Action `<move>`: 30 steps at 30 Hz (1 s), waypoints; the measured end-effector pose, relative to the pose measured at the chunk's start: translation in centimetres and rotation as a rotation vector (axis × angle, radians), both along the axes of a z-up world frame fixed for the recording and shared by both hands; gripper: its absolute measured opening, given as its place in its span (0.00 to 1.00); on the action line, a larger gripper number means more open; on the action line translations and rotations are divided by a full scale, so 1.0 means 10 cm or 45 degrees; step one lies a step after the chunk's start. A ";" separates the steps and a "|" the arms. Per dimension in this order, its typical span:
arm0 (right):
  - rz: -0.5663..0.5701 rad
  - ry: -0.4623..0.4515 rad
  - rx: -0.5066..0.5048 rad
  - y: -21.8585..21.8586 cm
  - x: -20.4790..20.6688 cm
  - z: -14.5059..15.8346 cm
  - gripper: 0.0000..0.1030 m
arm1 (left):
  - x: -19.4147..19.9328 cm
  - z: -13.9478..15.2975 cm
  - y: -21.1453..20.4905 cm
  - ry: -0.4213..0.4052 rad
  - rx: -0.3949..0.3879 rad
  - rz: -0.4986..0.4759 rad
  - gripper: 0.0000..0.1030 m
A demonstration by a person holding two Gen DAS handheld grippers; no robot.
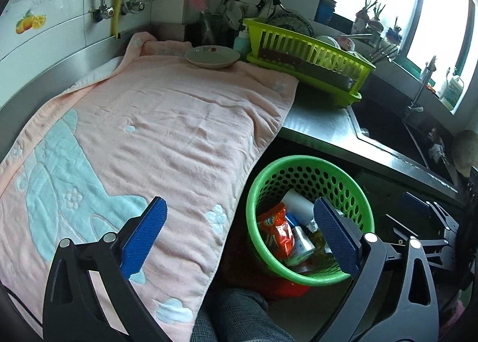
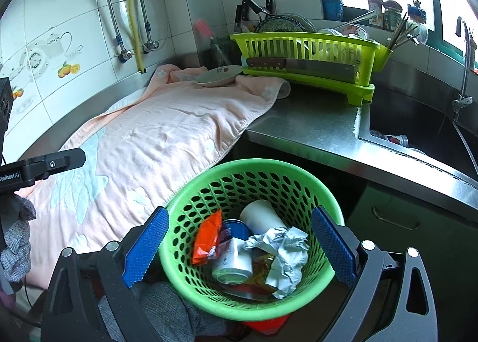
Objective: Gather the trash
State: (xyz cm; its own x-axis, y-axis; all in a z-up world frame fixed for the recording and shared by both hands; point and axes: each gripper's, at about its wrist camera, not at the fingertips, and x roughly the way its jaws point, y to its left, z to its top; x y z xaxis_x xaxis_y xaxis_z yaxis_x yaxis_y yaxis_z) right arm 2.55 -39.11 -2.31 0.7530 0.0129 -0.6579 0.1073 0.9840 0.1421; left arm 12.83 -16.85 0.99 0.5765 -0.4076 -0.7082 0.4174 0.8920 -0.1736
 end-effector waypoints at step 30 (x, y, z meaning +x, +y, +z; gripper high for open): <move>-0.005 -0.013 -0.003 0.58 0.10 0.11 0.91 | -0.15 0.11 0.87 -0.153 0.091 0.201 0.94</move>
State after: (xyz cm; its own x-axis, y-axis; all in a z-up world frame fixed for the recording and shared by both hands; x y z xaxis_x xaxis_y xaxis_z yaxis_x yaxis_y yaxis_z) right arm 3.56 -33.27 -1.26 0.7596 0.0082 -0.6504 0.1098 0.9840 0.1406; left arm 11.36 -8.11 2.14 0.7111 -0.2566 -0.6545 0.2855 0.9562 -0.0647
